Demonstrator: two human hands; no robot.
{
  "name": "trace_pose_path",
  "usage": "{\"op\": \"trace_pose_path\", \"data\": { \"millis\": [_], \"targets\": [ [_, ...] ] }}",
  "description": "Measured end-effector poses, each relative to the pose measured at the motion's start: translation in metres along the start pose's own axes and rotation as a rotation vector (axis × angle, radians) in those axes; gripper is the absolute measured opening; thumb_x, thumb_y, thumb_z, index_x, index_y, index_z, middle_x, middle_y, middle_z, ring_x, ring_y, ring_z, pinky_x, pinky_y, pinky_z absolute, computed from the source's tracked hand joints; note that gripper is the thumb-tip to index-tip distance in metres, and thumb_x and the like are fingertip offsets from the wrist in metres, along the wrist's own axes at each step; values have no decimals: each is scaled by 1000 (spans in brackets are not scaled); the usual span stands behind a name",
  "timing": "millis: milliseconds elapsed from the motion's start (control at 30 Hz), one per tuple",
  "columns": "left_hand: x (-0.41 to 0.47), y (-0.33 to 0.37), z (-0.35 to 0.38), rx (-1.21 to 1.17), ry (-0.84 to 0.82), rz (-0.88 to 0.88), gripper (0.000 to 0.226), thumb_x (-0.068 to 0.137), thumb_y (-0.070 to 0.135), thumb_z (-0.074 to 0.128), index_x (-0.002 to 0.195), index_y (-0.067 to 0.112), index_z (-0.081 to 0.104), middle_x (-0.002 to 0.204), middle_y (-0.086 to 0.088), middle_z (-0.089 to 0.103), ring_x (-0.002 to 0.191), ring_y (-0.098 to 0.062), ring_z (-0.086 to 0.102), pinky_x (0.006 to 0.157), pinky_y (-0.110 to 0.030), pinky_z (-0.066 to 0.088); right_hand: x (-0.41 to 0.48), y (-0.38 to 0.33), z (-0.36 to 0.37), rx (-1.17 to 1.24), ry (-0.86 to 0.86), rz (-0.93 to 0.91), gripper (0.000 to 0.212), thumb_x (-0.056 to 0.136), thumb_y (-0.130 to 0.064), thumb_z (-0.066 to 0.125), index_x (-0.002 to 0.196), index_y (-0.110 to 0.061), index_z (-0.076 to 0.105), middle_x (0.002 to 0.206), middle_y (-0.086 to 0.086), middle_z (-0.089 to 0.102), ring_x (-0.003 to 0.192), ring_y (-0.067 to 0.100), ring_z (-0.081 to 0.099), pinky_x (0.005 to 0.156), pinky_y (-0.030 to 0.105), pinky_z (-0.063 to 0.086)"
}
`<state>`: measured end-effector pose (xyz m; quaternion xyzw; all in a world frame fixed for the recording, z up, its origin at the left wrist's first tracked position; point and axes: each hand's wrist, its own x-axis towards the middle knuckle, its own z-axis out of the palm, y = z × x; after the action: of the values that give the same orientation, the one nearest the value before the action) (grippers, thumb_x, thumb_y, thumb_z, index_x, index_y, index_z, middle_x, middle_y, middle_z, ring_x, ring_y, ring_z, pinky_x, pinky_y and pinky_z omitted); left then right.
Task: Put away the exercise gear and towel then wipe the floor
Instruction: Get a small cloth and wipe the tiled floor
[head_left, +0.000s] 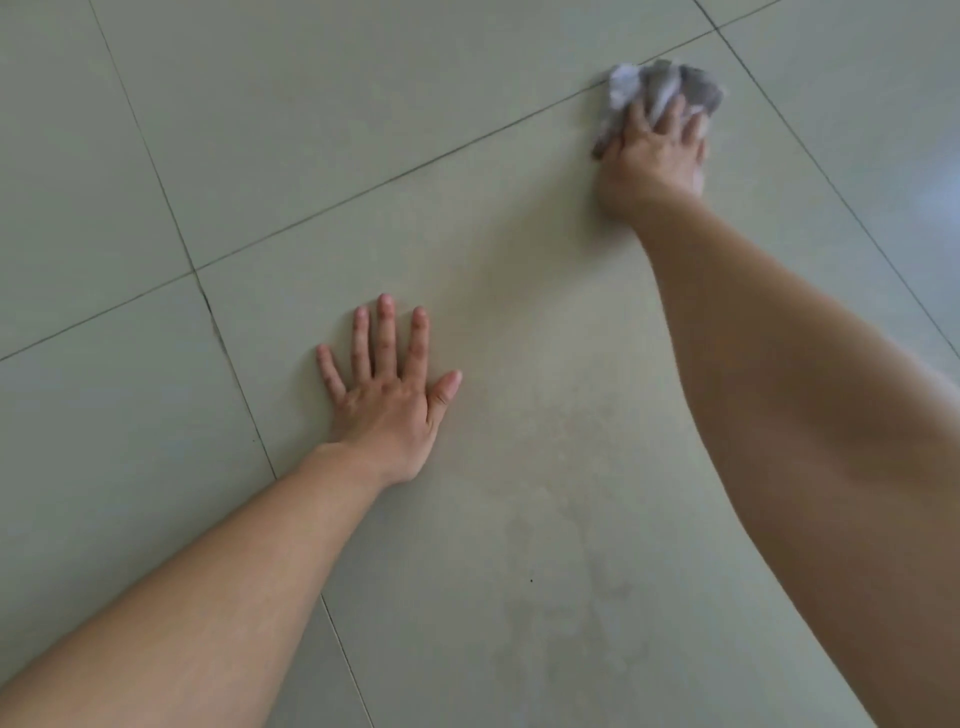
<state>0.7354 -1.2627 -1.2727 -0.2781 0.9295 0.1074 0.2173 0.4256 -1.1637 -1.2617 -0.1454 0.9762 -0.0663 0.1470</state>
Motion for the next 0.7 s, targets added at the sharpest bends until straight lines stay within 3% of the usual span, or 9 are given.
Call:
{"op": "trace_pose_path", "data": {
  "millis": [167,233,300,467,533,633,700],
  "targets": [
    [1,1,-1,9,-5,-19,80,83,68,-6,152,30,-22,157,-1,-36,145,-24,-32,115,-61,-12,-88,-37,30,-146,-124,-719,58,105,-38,32,160,-29,16,168,11,6,154,33,0,125,44,2],
    [0,1,-1,11,6,-22,81,84,68,-4,153,30,-18,158,-1,-33,146,-24,-30,116,-61,-12,-109,-9,30,-144,-189,-797,53,107,-40,26,159,-34,16,169,1,3,155,25,-3,125,42,0],
    [0,2,-1,13,11,-25,80,84,67,-2,154,30,-16,159,-1,-31,147,-24,-28,115,-61,-11,-108,30,20,-128,-146,-715,52,107,-41,22,159,-36,15,169,-3,2,155,21,-1,125,42,0],
    [2,1,1,11,29,-52,73,93,63,10,155,31,-14,161,0,-28,148,-22,-25,116,-59,-10,-86,128,-2,-51,-48,-142,56,106,-44,16,160,-35,5,168,0,-6,155,22,-6,125,44,-2],
    [1,3,1,4,54,-73,72,96,61,16,156,28,-7,162,0,-23,149,-21,-21,117,-60,-8,-86,138,-2,-20,-60,-71,56,105,-42,17,160,-35,4,168,1,-9,155,24,-8,125,45,-3],
    [0,23,4,-47,272,-110,69,99,54,22,154,12,21,164,-10,3,151,-27,-2,116,-63,4,-81,129,4,19,-50,-40,60,104,-35,22,160,-31,4,168,6,-10,154,29,-11,125,45,-3],
    [10,57,-2,-84,332,-85,71,99,55,23,152,8,24,164,-13,5,151,-28,-1,116,-63,3,-79,126,7,33,-46,-24,61,102,-33,23,160,-30,4,168,7,-11,153,31,-12,125,45,-4]
  ]
}}
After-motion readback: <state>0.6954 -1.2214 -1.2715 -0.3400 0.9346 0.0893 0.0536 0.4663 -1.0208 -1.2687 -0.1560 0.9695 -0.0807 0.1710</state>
